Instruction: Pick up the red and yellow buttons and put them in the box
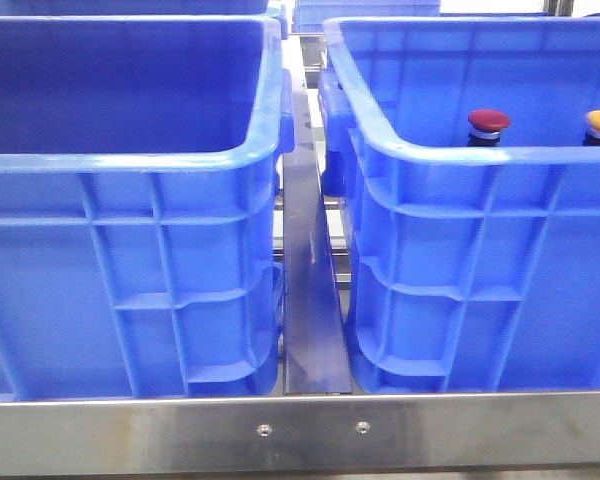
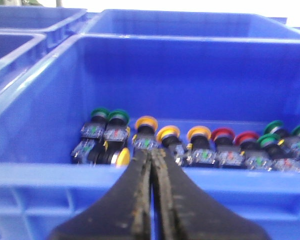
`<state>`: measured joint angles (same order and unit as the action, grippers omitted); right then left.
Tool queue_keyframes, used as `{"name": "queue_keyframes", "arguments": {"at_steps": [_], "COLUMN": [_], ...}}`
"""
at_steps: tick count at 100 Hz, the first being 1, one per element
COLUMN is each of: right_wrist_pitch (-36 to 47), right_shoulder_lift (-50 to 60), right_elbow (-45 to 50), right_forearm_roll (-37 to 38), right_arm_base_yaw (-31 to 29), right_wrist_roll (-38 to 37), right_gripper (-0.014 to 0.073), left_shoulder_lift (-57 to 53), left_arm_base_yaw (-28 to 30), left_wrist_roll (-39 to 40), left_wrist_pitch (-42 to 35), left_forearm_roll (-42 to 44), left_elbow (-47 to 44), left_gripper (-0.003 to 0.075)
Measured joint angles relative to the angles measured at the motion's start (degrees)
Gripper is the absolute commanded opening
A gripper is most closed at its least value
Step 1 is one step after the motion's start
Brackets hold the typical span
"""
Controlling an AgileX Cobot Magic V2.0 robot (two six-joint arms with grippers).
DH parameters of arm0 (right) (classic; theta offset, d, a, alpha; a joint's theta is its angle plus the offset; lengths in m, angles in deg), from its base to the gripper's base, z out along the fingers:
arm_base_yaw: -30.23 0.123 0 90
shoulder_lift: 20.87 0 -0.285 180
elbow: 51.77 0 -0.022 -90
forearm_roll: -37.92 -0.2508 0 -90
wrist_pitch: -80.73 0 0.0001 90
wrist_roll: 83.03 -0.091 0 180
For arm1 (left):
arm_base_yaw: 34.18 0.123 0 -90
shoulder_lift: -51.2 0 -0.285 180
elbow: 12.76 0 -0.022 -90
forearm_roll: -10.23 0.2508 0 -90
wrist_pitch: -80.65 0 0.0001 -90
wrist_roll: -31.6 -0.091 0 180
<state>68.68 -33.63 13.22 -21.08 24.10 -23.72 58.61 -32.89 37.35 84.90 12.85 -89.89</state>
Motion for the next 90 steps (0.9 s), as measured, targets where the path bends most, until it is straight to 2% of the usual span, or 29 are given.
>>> {"name": "queue_keyframes", "arguments": {"at_steps": [90], "right_wrist_pitch": [0.0], "right_shoulder_lift": [0.0], "right_elbow": [0.0], "right_forearm_roll": [0.0], "right_arm_base_yaw": [0.0], "right_wrist_roll": [0.0], "right_gripper": [-0.0103], "left_shoulder_lift": [0.0], "left_arm_base_yaw": [0.0], "left_wrist_roll": [-0.1], "left_wrist_pitch": [0.79], "left_forearm_roll": [-0.14], "left_elbow": [0.0], "left_gripper": [-0.002]}}
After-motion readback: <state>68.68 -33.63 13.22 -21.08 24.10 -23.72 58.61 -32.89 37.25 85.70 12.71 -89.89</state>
